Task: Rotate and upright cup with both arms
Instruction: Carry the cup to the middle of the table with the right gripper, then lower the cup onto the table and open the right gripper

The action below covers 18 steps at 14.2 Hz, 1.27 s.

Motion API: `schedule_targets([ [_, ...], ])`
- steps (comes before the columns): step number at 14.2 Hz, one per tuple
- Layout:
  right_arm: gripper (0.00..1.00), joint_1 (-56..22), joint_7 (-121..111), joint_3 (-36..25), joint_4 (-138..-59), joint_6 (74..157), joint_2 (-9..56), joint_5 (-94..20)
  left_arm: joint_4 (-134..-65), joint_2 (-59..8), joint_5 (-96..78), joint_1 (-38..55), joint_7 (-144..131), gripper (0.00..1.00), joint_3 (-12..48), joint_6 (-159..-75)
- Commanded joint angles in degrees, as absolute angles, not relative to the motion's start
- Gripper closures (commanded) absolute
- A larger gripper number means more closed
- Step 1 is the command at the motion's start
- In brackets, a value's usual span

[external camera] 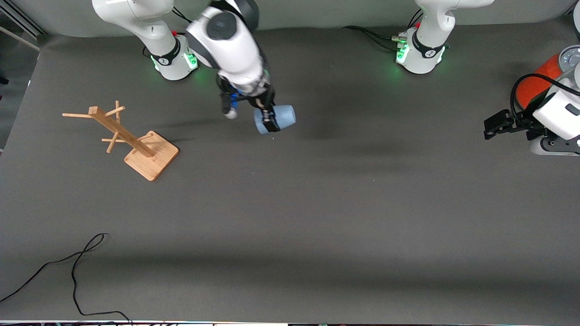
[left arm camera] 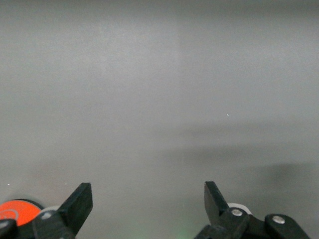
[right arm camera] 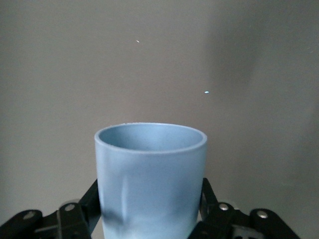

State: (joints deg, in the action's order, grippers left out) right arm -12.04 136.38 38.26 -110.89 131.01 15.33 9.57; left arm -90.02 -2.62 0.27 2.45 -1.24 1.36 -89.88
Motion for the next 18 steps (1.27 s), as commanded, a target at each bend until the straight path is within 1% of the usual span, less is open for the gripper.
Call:
schedule_targets([
  [1,0.37,-17.1,149.4,38.6,-104.3,131.3,28.5,24.8,-89.5,-2.7,0.8,2.7,-0.8,0.00,1.1,-90.0],
  [4,0.37,-19.2,154.1,38.5,-102.0,131.1,35.9,32.9,-89.5,-2.8,0.8,2.7,-0.8,0.00,1.1,-90.0],
  [6,0.35,-19.6,154.3,38.5,-101.8,131.2,38.2,34.9,-89.5,-2.8,0.8,2.7,-0.8,0.00,1.1,-89.9],
  [7,0.32,-19.6,154.3,38.5,-101.5,131.2,38.7,35.0,-89.5,-2.8,0.8,2.6,-0.8,0.00,1.1,-90.0],
  [8,0.19,-19.7,154.3,38.5,-101.4,131.1,38.8,34.9,-89.5,-2.8,0.8,2.7,-0.8,0.00,1.2,-90.0],
  [10,0.11,-20.6,154.2,38.2,-101.5,131.1,39.5,35.2,-89.6,-2.8,0.8,2.6,-0.8,0.00,1.1,-89.9],
  [11,0.09,-20.7,154.2,37.9,-101.4,131.1,40.6,36.3,-89.6,-2.8,0.8,2.6,-0.8,0.00,1.1,-90.0],
  [12,0.00,-20.7,154.2,37.9,-101.3,131.1,41.4,37.5,-89.6,-2.8,0.7,2.6,-0.8,0.00,1.1,-90.0],
  [16,0.00,-20.5,153.9,37.4,-100.1,130.6,41.9,38.0,-89.9,-2.1,0.3,2.6,-1.0,0.00,1.1,-90.0],
  [18,0.00,-20.5,153.5,37.6,-98.0,127.9,41.9,38.0,-90.4,-1.7,0.4,2.7,-0.9,0.00,1.1,-89.9],
])
